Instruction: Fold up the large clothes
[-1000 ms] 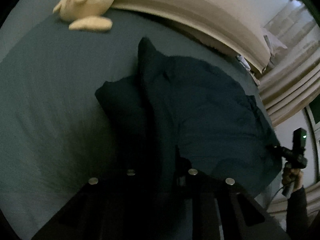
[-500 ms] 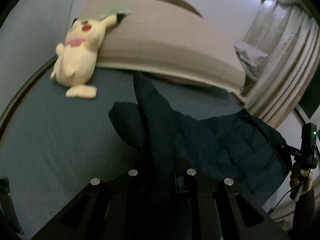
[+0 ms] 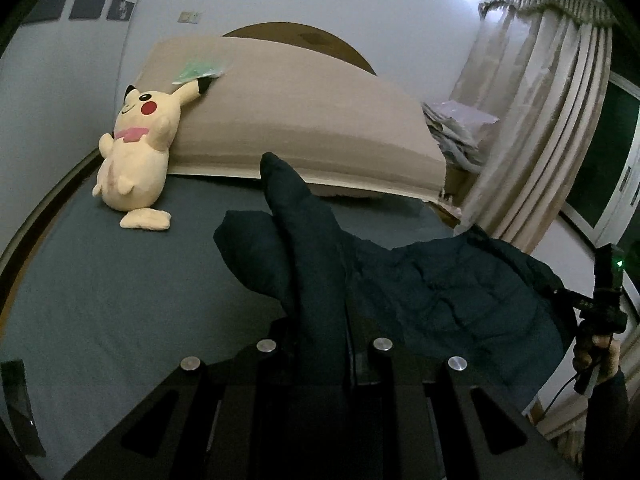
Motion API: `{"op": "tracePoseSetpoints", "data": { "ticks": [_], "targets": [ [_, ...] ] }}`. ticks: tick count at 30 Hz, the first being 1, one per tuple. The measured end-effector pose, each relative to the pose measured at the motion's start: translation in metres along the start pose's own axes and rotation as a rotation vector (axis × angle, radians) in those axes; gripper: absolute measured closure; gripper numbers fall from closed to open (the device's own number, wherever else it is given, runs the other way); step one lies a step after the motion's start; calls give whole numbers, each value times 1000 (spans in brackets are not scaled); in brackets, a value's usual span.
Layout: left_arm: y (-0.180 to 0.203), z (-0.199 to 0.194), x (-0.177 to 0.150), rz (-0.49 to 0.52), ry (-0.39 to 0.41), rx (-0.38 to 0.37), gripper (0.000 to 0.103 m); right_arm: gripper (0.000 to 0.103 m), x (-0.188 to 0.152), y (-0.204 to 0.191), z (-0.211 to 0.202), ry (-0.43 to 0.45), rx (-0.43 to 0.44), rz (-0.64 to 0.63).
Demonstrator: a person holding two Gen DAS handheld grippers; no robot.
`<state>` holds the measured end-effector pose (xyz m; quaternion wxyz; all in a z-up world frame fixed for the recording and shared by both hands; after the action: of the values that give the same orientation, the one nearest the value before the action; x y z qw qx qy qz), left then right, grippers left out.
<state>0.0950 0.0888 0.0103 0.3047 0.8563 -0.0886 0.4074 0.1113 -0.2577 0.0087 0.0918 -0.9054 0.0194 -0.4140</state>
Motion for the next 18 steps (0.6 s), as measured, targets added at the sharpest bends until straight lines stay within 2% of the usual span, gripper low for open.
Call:
{"op": "tracePoseSetpoints", "data": {
  "ticks": [5,8,15,18],
  "targets": [
    [-2,3,-35,-23,-13,4,87,90,-34,11,8,-24,-9,32],
    [-7,9,-61,-41,-44,16,87,90,-65,21,25,-73,-21,53],
    [-42,24,-133,-142,-122,47,87,90,-139,48,65,-187,-59,125],
    [-55,26,-155,-187,-140,51,87,90,-159,58,72,-211,-58,164]
  ]
}}
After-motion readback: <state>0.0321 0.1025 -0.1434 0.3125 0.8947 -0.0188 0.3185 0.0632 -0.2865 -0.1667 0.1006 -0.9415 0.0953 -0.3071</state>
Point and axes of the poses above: each gripper's, at about its wrist camera, not at the fingertips, and z roughly the way its jaws point, y to its right, x to its top, the point moved 5 cm from there along z, roughly the way its jaws point, and after that the axes turned 10 degrees about -x, right-handed, at the moved point
